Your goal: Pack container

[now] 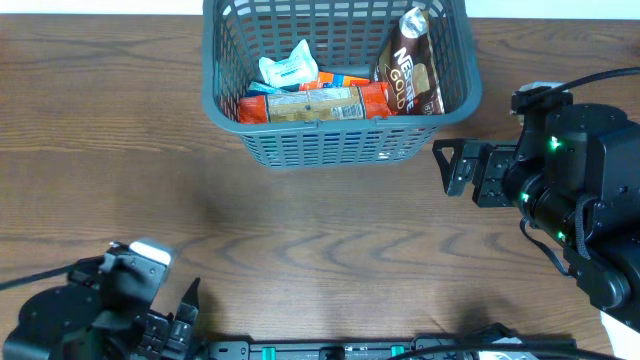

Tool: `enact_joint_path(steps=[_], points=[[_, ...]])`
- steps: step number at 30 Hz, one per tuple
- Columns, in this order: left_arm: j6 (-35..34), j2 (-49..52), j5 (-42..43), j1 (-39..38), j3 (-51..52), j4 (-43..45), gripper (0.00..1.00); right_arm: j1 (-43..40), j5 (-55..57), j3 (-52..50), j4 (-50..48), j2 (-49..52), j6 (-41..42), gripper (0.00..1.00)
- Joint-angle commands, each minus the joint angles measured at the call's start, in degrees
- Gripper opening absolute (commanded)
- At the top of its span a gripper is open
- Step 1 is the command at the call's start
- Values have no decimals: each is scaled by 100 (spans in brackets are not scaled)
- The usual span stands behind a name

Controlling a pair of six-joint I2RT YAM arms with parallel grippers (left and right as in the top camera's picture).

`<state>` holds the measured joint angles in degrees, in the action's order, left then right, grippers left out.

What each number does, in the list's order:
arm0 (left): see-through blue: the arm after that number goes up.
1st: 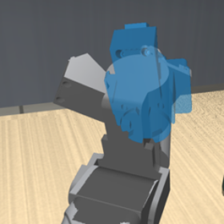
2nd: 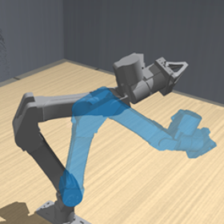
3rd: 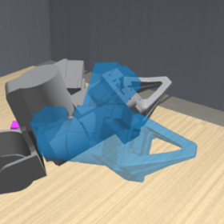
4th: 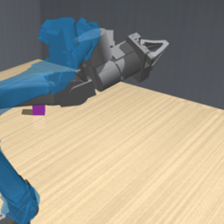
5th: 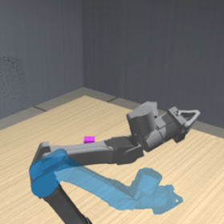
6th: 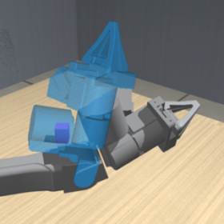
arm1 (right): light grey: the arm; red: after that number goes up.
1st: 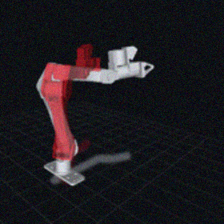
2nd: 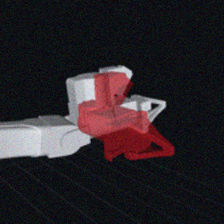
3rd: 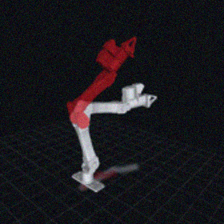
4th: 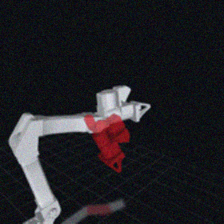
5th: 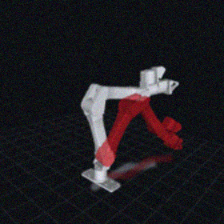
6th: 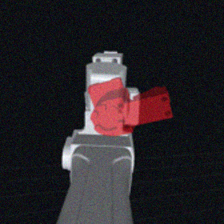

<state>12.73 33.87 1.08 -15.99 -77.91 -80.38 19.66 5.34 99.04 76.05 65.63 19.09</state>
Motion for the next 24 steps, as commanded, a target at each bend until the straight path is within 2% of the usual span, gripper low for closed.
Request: enact_joint_path(steps=[1, 5, 12, 17, 24], points=[[-361, -520, -2, 280, 168, 186, 98, -50, -2, 57, 7, 0, 59, 99], [-619, -1207, -4, 660, 634, 501, 98, -50, -2, 57, 7, 2, 59, 99], [-1128, -2380, -4, 1130, 2216, 1504, 99, -50, -2, 57, 7, 2, 59, 99], [-1617, -2728, 0, 1224, 3445, 2490, 98, -50, -2, 57, 7, 2, 59, 99], [-1733, -3086, 264, 1246, 5051, 4046, 98, -50, -2, 57, 7, 2, 59, 99]])
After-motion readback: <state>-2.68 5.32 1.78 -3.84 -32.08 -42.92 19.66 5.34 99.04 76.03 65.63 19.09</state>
